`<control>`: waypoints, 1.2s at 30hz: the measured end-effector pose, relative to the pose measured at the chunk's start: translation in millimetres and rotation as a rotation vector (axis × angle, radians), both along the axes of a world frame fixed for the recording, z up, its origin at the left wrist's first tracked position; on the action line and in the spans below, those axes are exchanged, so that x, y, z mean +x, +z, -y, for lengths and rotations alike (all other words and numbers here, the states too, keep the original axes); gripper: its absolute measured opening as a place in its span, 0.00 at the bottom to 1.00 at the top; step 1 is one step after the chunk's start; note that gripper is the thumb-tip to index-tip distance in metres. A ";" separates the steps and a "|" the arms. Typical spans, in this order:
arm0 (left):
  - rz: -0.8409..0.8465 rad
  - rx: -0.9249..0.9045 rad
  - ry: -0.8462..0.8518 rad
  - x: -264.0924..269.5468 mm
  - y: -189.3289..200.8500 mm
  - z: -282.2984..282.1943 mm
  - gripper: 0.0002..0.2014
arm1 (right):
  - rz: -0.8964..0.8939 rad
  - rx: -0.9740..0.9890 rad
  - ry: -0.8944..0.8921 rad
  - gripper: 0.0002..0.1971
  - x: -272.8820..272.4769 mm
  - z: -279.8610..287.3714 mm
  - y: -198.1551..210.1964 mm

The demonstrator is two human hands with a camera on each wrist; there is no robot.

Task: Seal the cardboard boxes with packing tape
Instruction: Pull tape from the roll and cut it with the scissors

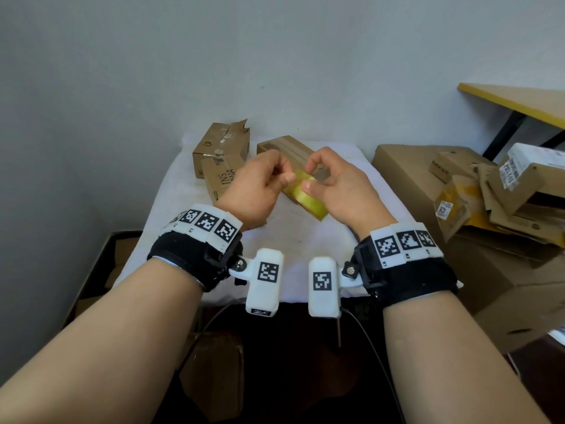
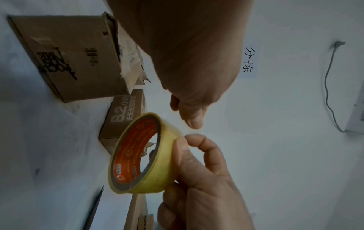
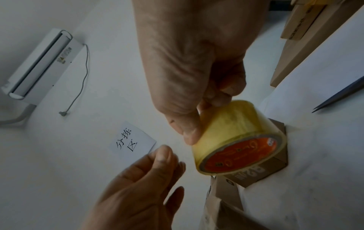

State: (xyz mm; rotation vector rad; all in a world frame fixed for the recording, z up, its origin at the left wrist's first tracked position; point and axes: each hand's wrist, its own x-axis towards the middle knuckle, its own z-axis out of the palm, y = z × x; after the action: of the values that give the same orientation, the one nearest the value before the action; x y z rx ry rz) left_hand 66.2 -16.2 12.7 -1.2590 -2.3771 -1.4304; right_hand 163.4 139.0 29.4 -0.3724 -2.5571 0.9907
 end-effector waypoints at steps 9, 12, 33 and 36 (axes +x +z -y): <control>0.359 0.044 -0.054 0.4 -3.1 3.8 0.24 | -0.013 -0.082 -0.061 0.03 3.4 -16.0 -4.9; 0.396 0.003 -0.080 4.3 -8.2 -2.3 0.25 | -0.019 -0.066 -0.051 0.04 3.6 -12.1 -4.1; 0.273 0.127 -0.042 11.2 5.8 -8.5 0.02 | 0.009 -0.153 0.093 0.06 13.0 -8.4 3.6; 0.272 0.167 -0.041 10.1 8.9 -3.3 0.03 | 0.003 -0.182 0.126 0.10 11.8 -5.9 5.0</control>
State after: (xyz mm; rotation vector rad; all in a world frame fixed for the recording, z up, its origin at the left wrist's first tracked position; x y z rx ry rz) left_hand 76.3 -13.0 21.7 -1.1426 -2.3395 -1.8771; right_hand 175.2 144.9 34.4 -0.2638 -2.5259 1.2742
